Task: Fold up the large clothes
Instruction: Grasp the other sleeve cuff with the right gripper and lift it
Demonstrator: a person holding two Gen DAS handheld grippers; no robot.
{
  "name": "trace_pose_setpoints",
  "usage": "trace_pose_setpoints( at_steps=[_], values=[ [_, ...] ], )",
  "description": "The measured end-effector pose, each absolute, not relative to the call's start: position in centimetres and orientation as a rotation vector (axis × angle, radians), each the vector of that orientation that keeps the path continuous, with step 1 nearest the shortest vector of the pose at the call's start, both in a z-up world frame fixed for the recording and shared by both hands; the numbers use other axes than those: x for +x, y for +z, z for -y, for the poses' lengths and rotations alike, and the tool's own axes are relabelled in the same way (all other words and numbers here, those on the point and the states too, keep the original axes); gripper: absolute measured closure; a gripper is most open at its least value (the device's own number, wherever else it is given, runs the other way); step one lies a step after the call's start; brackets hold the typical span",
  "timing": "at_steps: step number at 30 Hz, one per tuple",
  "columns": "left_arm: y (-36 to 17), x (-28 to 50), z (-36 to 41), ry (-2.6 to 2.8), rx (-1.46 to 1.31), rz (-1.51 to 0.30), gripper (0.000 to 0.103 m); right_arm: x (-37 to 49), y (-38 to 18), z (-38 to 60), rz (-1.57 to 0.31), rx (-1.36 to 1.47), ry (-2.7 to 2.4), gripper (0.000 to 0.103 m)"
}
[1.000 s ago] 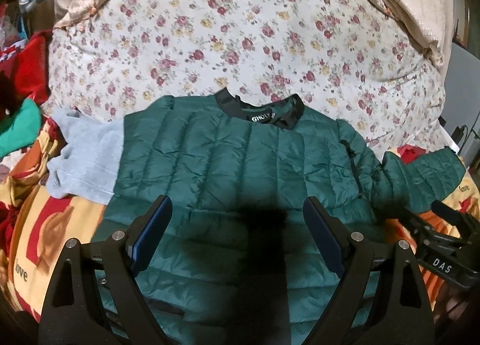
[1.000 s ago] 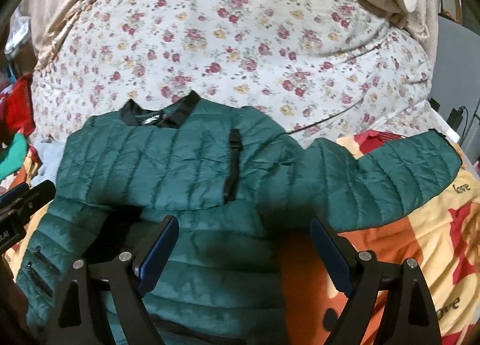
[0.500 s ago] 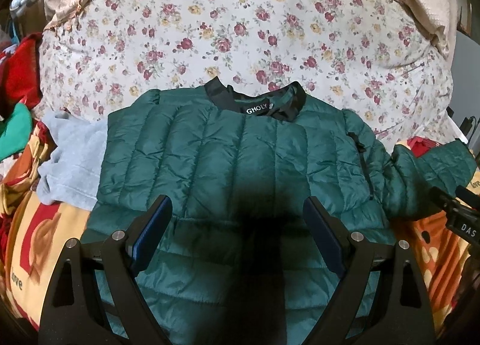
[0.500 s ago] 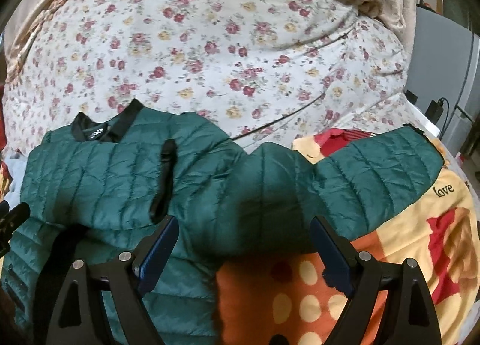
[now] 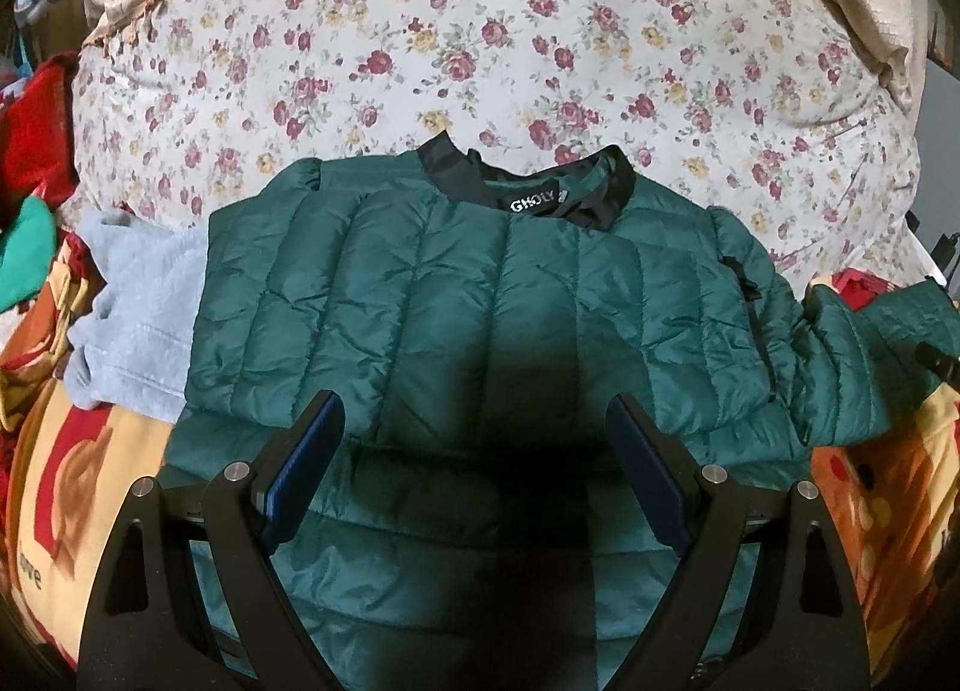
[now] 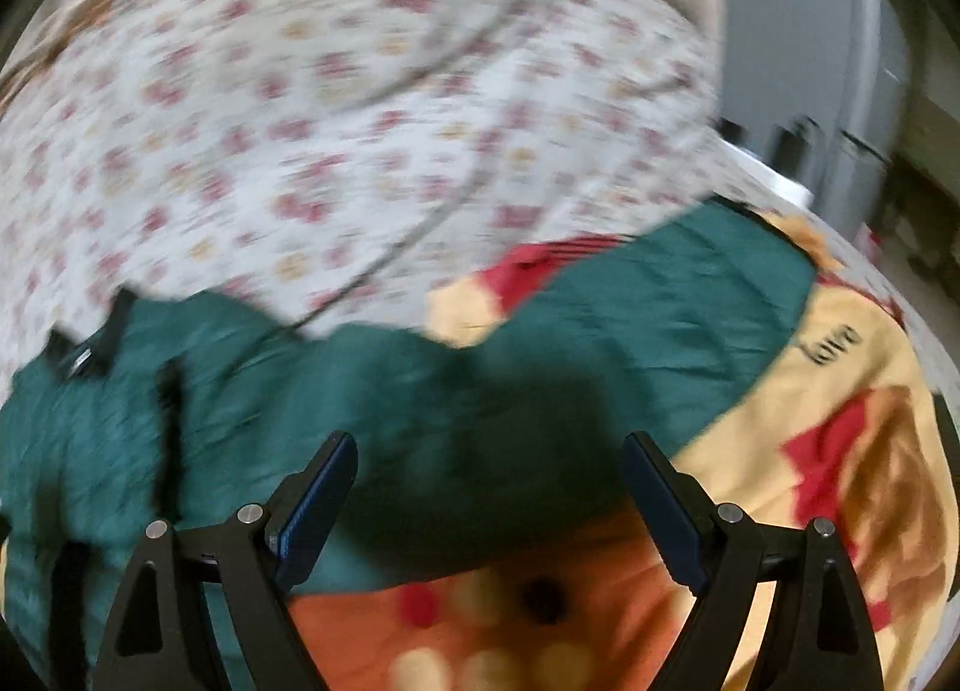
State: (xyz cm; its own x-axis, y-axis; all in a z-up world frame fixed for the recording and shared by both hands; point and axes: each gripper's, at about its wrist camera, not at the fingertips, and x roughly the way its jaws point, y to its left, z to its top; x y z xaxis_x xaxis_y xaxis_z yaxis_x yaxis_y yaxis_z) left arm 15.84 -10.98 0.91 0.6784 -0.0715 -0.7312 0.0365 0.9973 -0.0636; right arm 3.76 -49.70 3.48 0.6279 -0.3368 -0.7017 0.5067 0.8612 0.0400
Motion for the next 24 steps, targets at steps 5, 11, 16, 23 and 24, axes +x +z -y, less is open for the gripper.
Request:
trace_pose_setpoints(
  at_steps=[5,11,16,23,24],
  values=[
    [0.5,16.1,10.4,-0.049,-0.067,-0.819,0.014,2.8,3.4,57.4,-0.749,0.332,-0.658,0.015],
    [0.4,16.9,9.8,-0.037,-0.096,-0.809,0.014,3.0,2.2,63.8,-0.722,0.457,-0.703,0.016],
    [0.0,17.1,9.3,-0.014,-0.083,-0.813,0.014,4.0,1.8,64.0,-0.699,0.429,-0.605,0.08],
    [0.3,17.0,7.7,-0.006,-0.122,-0.811,0.014,1.3,5.6,58.8,-0.611,0.42,-0.362,0.092],
    [0.5,16.8,7.5,-0.007,-0.124,-0.806,0.014,1.1,6.1,57.9,-0.601,0.412,-0.33,0.093]
  ],
)
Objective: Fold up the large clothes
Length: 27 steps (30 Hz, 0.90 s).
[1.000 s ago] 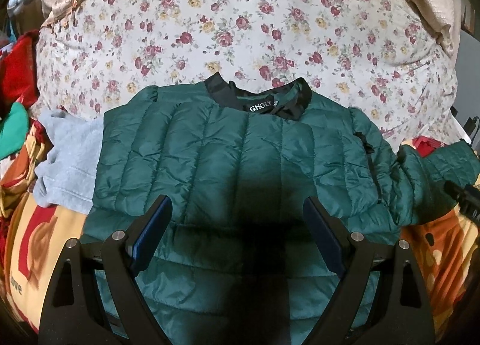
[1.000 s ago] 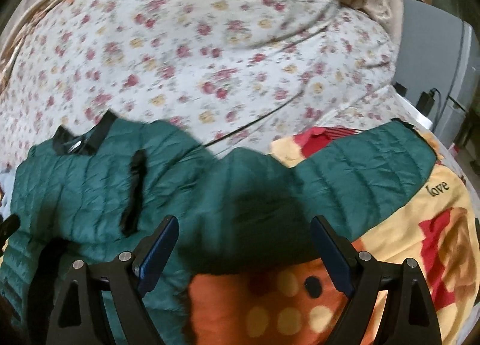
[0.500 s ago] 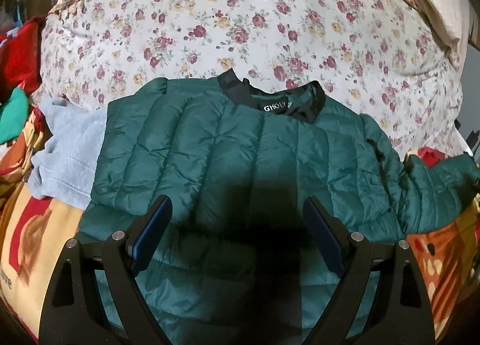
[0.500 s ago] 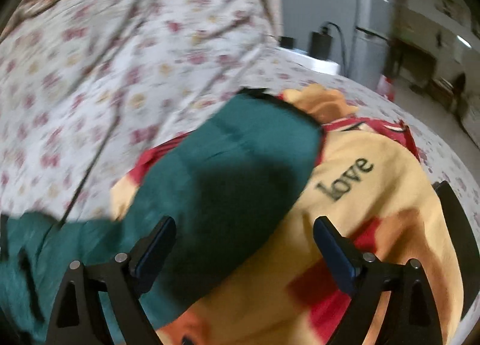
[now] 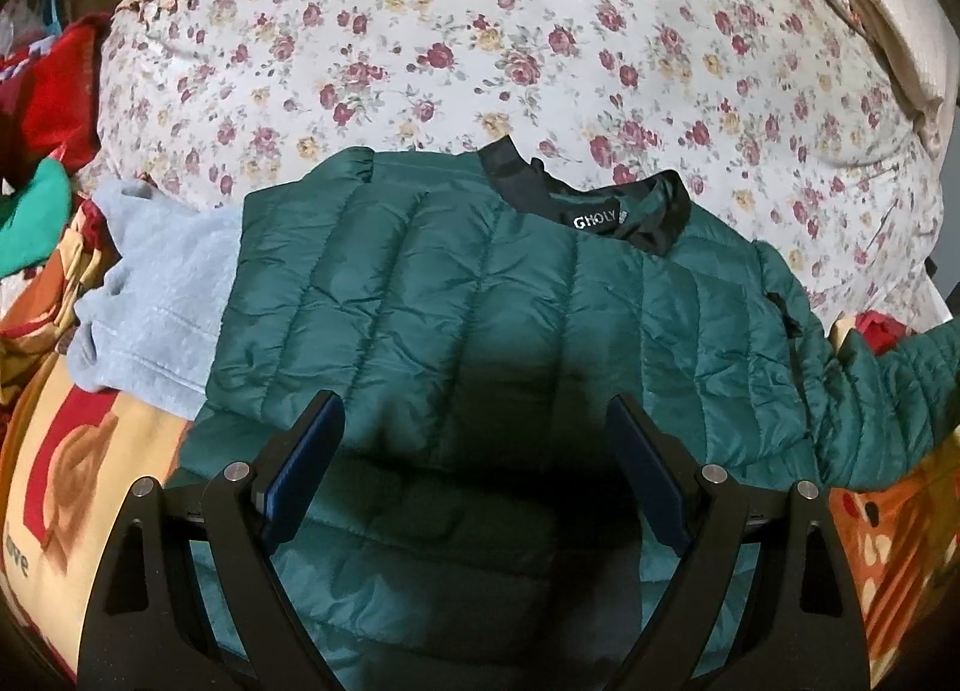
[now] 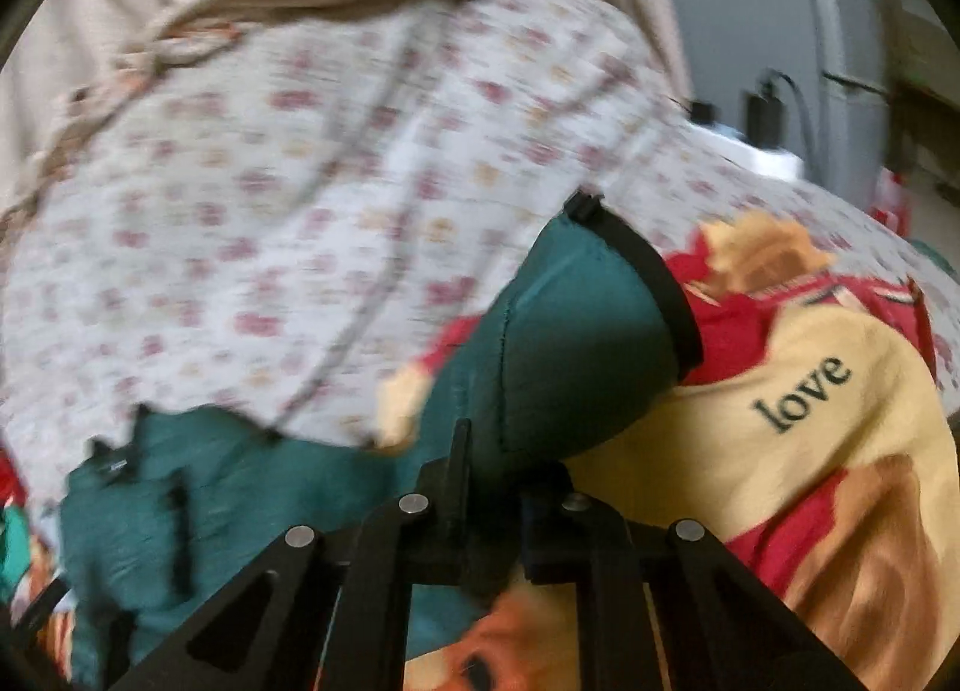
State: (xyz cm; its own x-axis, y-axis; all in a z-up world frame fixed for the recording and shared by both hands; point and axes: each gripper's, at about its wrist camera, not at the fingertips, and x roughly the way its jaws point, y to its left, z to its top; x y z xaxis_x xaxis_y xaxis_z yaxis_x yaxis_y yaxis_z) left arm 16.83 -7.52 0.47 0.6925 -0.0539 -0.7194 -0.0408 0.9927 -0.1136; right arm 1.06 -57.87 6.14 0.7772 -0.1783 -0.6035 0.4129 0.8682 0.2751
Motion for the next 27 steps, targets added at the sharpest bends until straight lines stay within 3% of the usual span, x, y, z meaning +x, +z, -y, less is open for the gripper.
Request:
trace_pose_setpoints(
  at_steps=[7,15,27],
  values=[
    [1.7,15.5,6.4,-0.009,-0.113,-0.781,0.014,2.1,8.6,48.0,-0.591,0.328,-0.109,0.093],
    [1.8,15.5,3.0,0.03,-0.187,-0.789,0.014,7.3,7.2,34.4,-0.654,0.212,0.133,0.094],
    [-0.1,16.8,-2.2,0.053,-0.34,-0.827,0.014,14.6,-3.0,17.9,-0.876,0.162,0.407,0.093]
  ],
)
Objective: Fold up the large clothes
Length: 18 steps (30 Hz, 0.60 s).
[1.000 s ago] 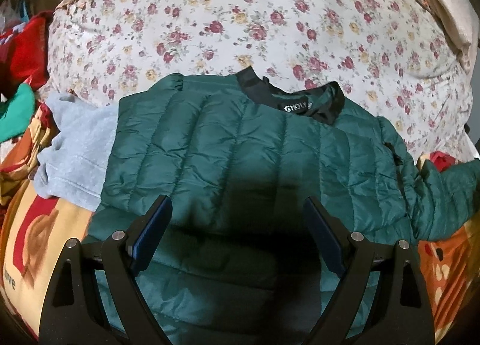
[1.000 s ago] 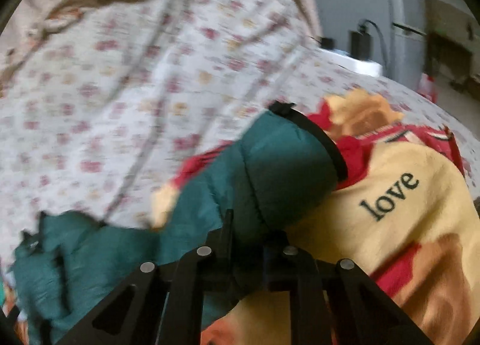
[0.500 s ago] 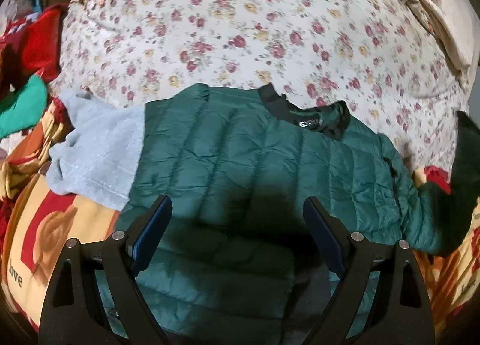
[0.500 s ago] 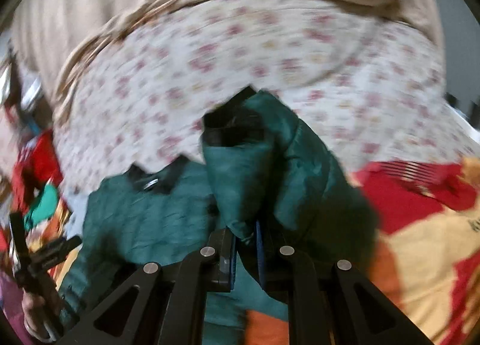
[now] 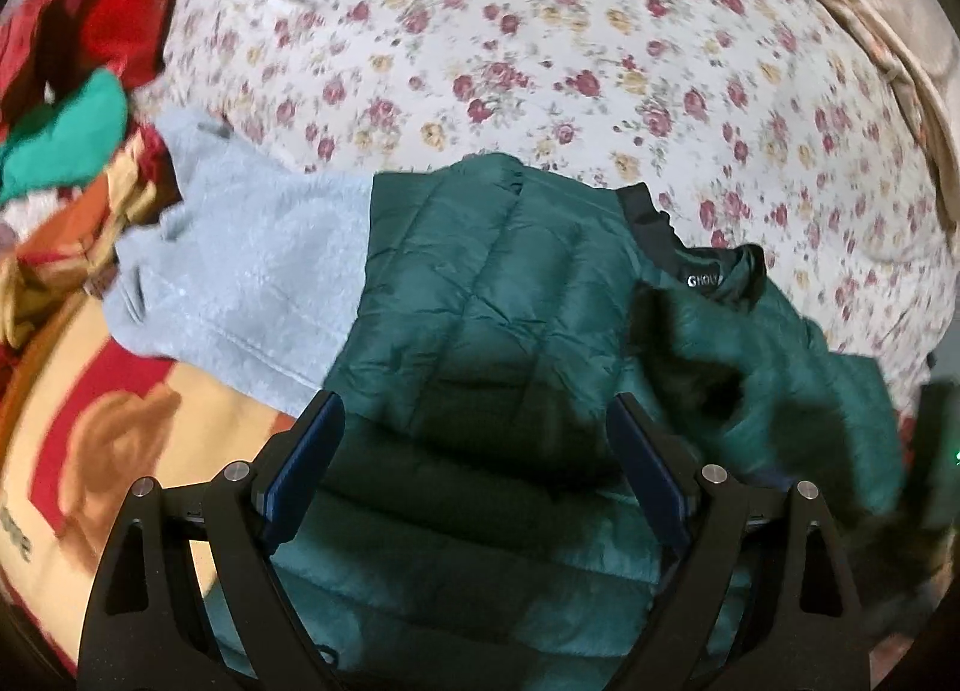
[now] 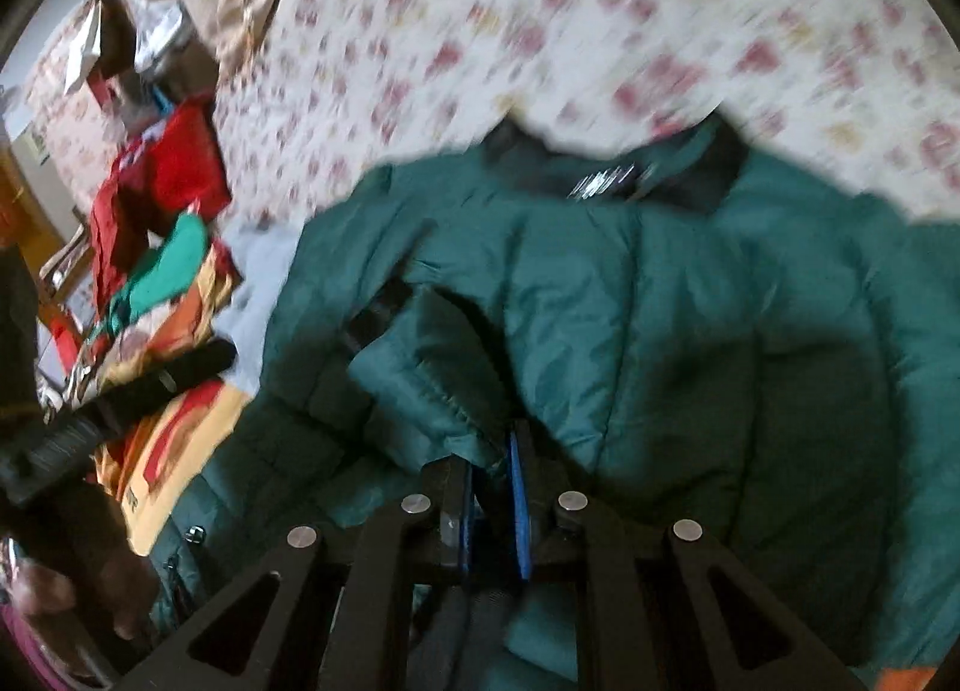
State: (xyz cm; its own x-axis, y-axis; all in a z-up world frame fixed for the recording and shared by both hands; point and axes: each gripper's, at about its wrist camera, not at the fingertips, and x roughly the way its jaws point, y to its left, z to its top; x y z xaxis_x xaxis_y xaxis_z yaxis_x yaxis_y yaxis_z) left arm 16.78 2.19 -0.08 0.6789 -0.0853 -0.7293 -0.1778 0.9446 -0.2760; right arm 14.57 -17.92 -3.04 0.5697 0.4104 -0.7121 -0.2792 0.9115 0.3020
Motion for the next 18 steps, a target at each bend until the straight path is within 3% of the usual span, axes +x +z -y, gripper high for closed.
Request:
trace_pose_setpoints(
  at_steps=[2,4,5,6,13,17,18],
  values=[
    [-0.4,17.1,-2.3,0.025,-0.382,-0.846,0.014,14.9,-3.9,17.4,-0.894,0.137,0.398,0.088],
    [-0.5,17.3,-2.1,0.001,-0.399,-0.85,0.014,14.3,-3.4,17.4,-0.881,0.13,0.437,0.061],
    [-0.4,17.3,-1.8,-0.007,-0.402,-0.845,0.014,13.9,-2.9,17.5,-0.881,0.135,0.456,0.037],
    [-0.3,17.3,-1.5,-0.016,-0.408,-0.84,0.014,13.3,-2.4,17.7,-0.878,0.136,0.462,0.026],
    [-0.6,18.4,1.8,-0.084,-0.441,-0.861,0.014,5.9,1.9,23.1,-0.75,0.044,0.345,0.027],
    [-3.1,20.5,4.6,-0.122,-0.432,-0.977,0.014,2.6,2.9,28.8,-0.707,0.143,0.229,0.027],
    [-3.7,21.0,5.2,-0.13,-0.431,-1.014,0.027,2.1,2.8,30.2,-0.704,0.169,0.195,0.027]
  ],
)
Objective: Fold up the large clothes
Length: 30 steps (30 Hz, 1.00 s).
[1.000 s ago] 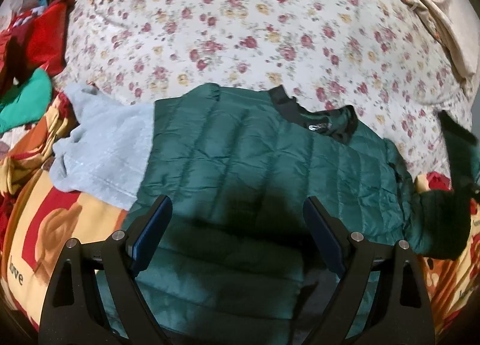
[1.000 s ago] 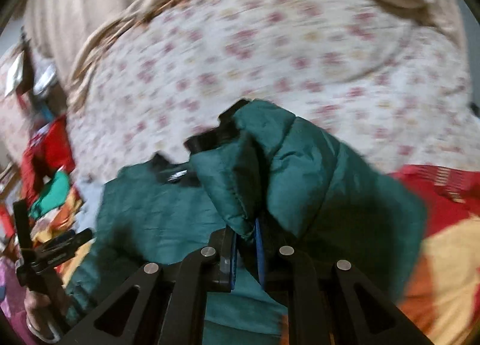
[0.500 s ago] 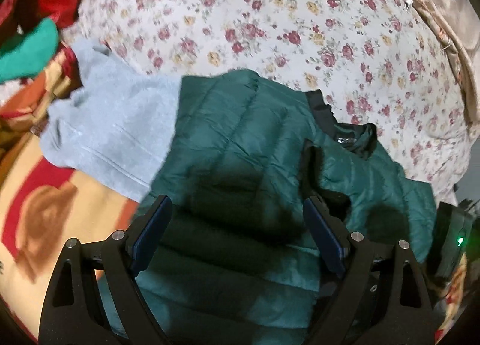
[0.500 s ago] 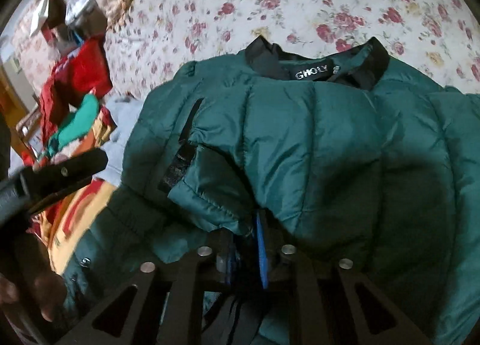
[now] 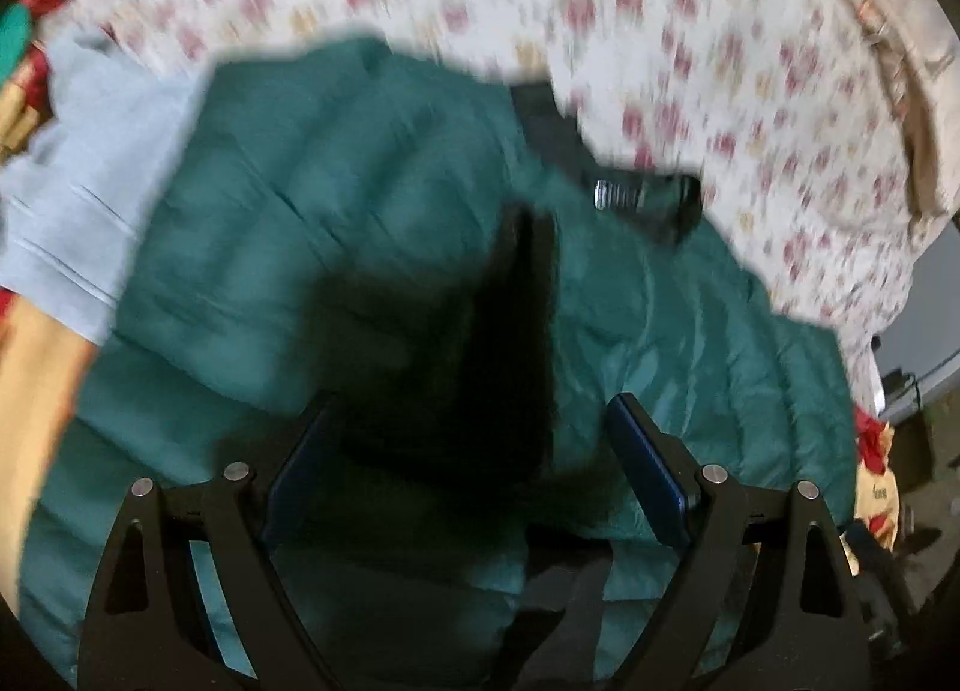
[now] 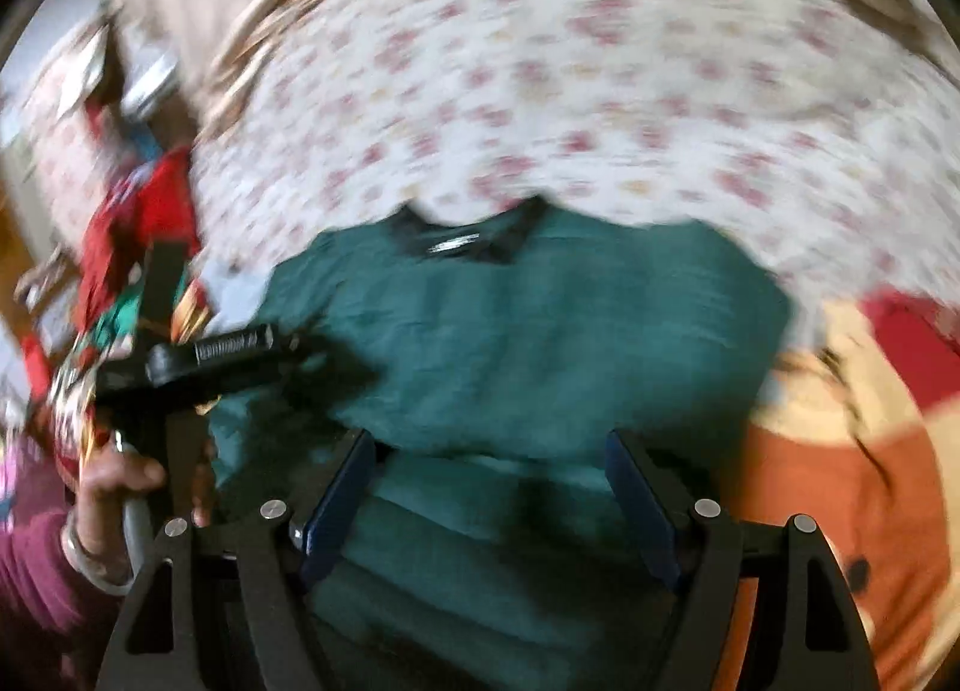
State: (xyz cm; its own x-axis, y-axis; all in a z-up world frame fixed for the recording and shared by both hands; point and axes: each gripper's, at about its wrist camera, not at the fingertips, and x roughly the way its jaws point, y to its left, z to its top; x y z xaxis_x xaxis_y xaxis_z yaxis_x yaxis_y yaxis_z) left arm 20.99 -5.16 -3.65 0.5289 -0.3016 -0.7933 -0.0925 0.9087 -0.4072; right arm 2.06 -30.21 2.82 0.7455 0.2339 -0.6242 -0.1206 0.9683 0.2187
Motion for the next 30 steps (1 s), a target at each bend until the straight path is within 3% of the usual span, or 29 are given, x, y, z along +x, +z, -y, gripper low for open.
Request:
trace_pose_setpoints(
  at_steps=[1,2,4,8,13,30],
  values=[
    [-3.8,21.2,5.5,-0.137,-0.428,-1.023,0.068,1.6,2.8,31.7,-0.702,0.193,0.157,0.027],
    [-3.8,21.4,5.9,-0.147,-0.418,-1.027,0.078,1.1,2.6,33.3,-0.701,0.223,0.114,0.027],
    [-2.8,21.2,6.2,-0.126,-0.372,-1.005,0.084,0.4,2.2,35.8,-0.703,0.274,0.048,0.027],
    [0.6,20.3,4.4,-0.09,-0.31,-0.906,0.087,0.2,1.7,38.3,-0.716,0.313,-0.014,0.035],
    [3.1,20.0,-0.2,-0.013,-0.299,-0.827,0.09,2.7,1.4,36.7,-0.713,0.314,0.02,0.035],
    [-1.9,21.1,-5.2,0.113,-0.268,-0.861,0.093,14.5,-1.5,28.7,-0.82,0.138,0.067,0.035]
  ],
)
